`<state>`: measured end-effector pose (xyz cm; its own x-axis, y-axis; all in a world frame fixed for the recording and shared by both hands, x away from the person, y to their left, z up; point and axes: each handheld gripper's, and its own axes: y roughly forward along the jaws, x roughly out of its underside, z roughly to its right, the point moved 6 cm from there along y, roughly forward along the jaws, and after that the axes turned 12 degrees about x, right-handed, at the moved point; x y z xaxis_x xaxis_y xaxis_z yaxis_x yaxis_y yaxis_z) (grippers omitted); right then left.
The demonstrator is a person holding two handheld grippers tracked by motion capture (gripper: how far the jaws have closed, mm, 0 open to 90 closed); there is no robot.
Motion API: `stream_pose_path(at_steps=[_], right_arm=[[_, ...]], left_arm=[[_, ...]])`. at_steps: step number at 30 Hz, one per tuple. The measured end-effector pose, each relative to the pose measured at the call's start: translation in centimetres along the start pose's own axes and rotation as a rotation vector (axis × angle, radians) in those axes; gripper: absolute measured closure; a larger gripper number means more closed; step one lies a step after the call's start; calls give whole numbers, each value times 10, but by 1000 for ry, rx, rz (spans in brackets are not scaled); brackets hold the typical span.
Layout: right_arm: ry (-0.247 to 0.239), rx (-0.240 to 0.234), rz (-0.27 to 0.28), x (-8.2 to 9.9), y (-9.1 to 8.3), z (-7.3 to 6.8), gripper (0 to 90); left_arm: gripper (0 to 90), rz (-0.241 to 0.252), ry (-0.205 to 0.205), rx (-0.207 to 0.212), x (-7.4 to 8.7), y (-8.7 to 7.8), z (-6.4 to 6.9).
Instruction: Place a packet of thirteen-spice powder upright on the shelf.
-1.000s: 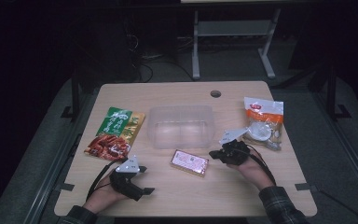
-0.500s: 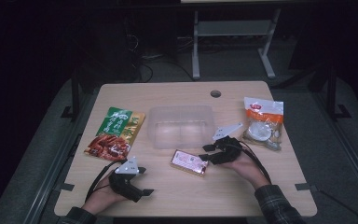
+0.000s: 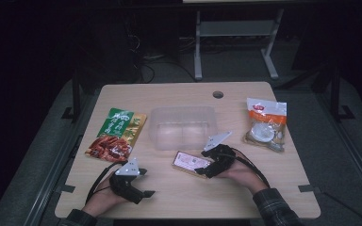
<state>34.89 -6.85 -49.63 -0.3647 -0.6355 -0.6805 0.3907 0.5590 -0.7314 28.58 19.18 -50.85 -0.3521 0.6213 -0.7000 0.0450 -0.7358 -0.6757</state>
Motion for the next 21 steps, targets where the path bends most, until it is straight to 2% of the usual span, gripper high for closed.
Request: stream_pose_path(at_steps=[3, 4, 9, 11, 12, 14, 15, 21], right_arm=[[-13, -2, -9, 1, 1, 0, 247], [-35, 2, -23, 4, 3, -1, 245], [-61, 21, -69, 10, 7, -5, 261], [-73, 28, -69, 10, 7, -5, 275], [-99, 27, -63, 10, 8, -5, 296], [-96, 31, -67, 11, 8, -6, 302], [-133, 47, -70, 13, 9, -7, 301], [-121, 48, -55, 14, 9, -8, 297]], left_arm=[[137, -2, 3, -1, 0, 0, 0], [137, -2, 4, -2, 0, 0, 0], [137, 3, 0, -3, 0, -1, 0], [137, 3, 1, -4, 0, -1, 0], [137, 3, 2, -4, 0, -1, 0], [137, 4, 0, -4, 0, -1, 0], [137, 5, -1, -4, 0, -1, 0], [137, 3, 1, -5, 0, -1, 0]])
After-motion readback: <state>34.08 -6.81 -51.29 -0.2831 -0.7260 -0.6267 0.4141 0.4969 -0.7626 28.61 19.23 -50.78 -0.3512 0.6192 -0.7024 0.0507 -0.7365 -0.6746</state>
